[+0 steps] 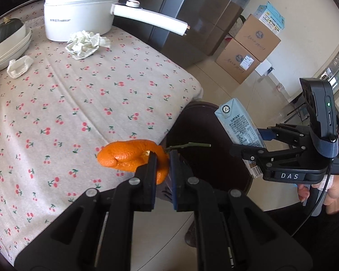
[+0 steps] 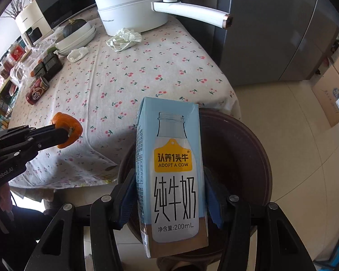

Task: Collect trash
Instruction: 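Carry the milk carton and pepper over the brown bin with both grippers, then open both grippers over the bin to drop the carton and pepper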

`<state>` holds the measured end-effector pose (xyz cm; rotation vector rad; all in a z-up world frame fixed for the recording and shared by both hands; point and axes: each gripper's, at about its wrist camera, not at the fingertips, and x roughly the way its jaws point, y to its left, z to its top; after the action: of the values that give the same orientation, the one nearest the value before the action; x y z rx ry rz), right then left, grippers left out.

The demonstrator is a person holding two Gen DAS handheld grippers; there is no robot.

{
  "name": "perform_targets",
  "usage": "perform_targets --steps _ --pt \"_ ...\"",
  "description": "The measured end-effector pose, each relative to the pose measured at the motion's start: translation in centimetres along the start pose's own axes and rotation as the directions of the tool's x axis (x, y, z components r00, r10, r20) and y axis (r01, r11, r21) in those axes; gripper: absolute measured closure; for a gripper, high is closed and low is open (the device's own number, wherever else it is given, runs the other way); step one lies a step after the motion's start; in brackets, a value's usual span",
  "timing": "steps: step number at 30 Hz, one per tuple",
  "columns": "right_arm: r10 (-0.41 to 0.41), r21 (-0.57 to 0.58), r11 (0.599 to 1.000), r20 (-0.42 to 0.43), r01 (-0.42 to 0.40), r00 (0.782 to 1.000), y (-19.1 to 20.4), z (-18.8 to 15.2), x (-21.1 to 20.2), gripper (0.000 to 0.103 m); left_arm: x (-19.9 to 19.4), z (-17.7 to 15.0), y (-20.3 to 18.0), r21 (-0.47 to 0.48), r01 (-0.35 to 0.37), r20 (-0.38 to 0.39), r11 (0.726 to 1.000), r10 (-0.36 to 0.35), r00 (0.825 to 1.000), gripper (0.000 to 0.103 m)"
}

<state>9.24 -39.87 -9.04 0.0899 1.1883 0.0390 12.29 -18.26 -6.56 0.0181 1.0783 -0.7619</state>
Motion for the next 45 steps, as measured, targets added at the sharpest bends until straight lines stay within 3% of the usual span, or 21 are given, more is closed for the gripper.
perform_targets --steps 14,15,16,17,19,20,30,37,40,45 --pt "-0.039 0.077 0.996 -0.025 0.041 0.999 -4.9 -2.6 -0.2 0.046 5.1 -0.4 -5.4 0.164 0.081 -0.075 0.983 -0.070 0.995 0.090" --pt "-0.041 0.078 0.996 -0.025 0.042 0.999 -5.0 -2.6 -0.2 0.046 5.3 -0.3 -5.5 0.171 0.082 -0.083 0.982 -0.068 0.994 0.088" --pt "-0.042 0.079 0.996 -0.026 0.044 0.999 -5.1 -2.7 -0.2 0.046 5.4 -0.3 -5.5 0.173 0.080 -0.091 0.982 -0.065 0.994 0.076" --pt "-0.043 0.079 0.996 -0.025 0.045 0.999 -5.1 -2.7 -0.2 0.046 5.4 -0.3 -5.5 0.172 0.068 -0.090 0.983 -0.053 0.995 0.057" --pt "-0.044 0.079 0.996 -0.025 0.046 0.999 -5.1 -2.7 -0.3 0.046 5.1 -0.3 -5.4 0.172 0.027 -0.063 0.985 -0.017 0.998 0.035" --pt "-0.044 0.079 0.996 -0.025 0.046 0.999 -5.1 -2.8 -0.3 0.046 4.8 -0.2 -5.3 0.173 0.013 -0.051 0.985 -0.004 0.999 0.030" --pt "-0.042 0.072 0.996 -0.026 0.044 0.999 -4.7 -2.7 -0.2 0.046 3.4 0.0 -2.4 0.124 -0.163 -0.040 0.979 0.169 0.985 0.012" --pt "-0.039 0.080 0.996 -0.025 0.041 0.999 -4.6 -2.6 -0.2 0.045 2.0 0.0 -1.0 0.103 -0.201 -0.019 0.974 0.204 0.979 0.005" --pt "-0.051 0.082 0.995 -0.023 0.053 0.998 -4.3 -2.5 -0.1 0.025 1.5 0.1 -0.4 0.094 -0.211 -0.013 0.973 0.213 0.977 0.004" --pt "-0.058 0.057 0.997 -0.023 0.059 0.998 -3.4 -2.2 -0.1 0.022 1.1 0.3 0.5 0.071 -0.228 -0.010 0.971 0.229 0.973 0.004"
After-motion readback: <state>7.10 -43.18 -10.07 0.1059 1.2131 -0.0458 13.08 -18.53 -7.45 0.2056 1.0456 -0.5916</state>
